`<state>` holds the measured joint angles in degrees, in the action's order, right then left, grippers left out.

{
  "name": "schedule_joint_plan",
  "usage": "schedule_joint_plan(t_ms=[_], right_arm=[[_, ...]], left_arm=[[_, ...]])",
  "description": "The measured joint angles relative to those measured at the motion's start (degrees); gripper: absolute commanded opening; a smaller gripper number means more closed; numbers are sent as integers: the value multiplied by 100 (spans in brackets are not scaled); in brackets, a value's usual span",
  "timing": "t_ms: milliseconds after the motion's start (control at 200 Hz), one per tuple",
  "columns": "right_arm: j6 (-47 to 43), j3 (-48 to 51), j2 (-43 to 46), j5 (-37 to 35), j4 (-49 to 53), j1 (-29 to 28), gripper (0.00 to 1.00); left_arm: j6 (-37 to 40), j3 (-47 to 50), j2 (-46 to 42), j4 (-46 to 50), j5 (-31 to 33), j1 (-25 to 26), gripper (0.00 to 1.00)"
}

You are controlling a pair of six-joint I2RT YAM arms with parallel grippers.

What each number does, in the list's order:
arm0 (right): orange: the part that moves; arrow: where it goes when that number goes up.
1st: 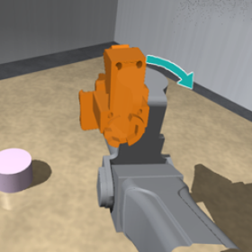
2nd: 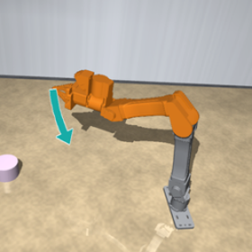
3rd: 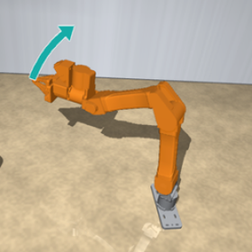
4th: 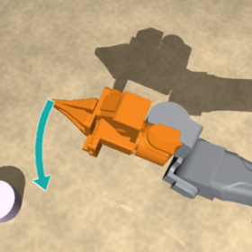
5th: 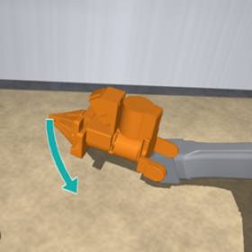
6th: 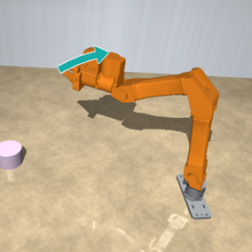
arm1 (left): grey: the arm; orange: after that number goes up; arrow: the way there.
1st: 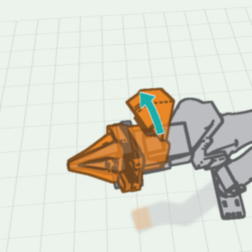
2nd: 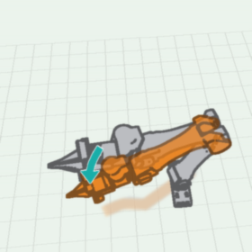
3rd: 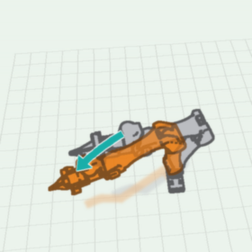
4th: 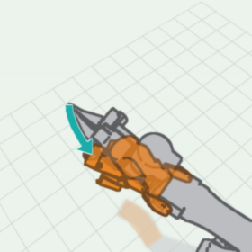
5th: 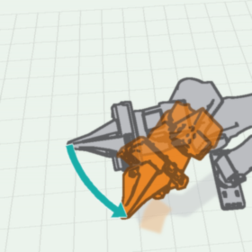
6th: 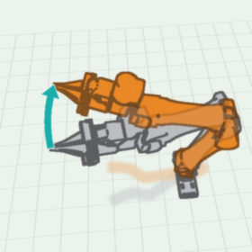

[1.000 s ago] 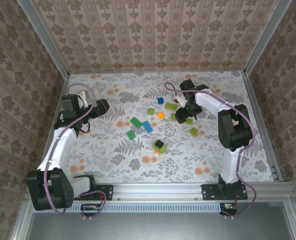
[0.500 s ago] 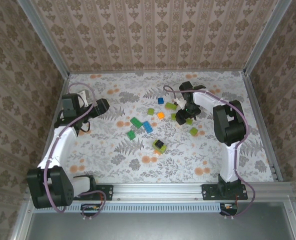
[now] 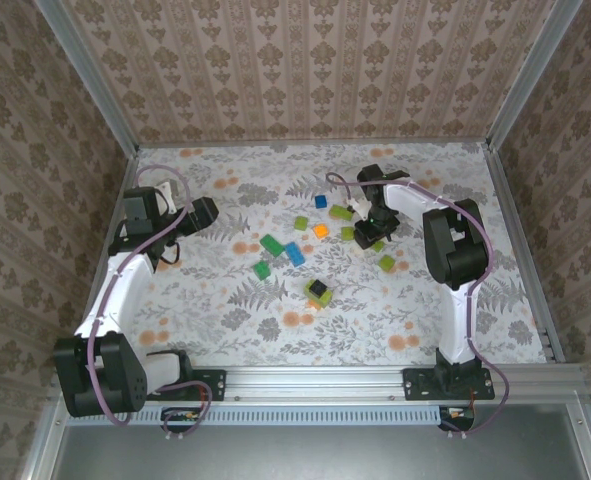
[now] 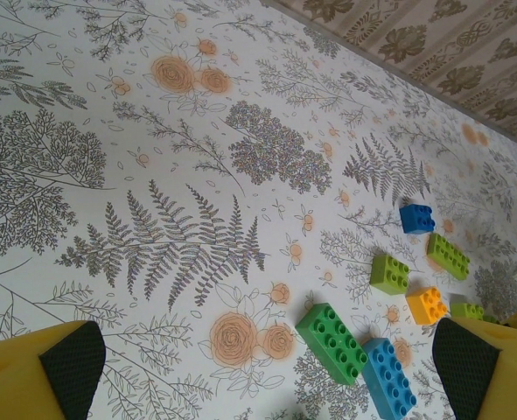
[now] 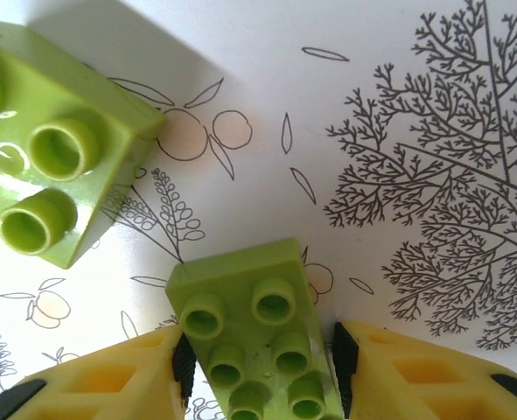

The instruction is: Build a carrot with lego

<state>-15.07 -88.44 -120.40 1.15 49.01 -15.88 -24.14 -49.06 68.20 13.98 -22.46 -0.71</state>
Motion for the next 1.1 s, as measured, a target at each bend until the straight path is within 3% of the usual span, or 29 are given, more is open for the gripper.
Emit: schedule_joint_plan(t_ms=[370,590,840,1095], right_arm=[[437,101,85,101,-66,11,30],[1134,691,656,225,-61,-94,31],[1700,1032,2245,236,334,-1268,33],[1834,490,2658,321,1019,-2179,33]], left_arm=[[2,0,0,4,-2,33,100],[20,0,0,24,0,37,100],[26,-9,0,66,20,66,100],[46,-11,0,68,26,111,100]])
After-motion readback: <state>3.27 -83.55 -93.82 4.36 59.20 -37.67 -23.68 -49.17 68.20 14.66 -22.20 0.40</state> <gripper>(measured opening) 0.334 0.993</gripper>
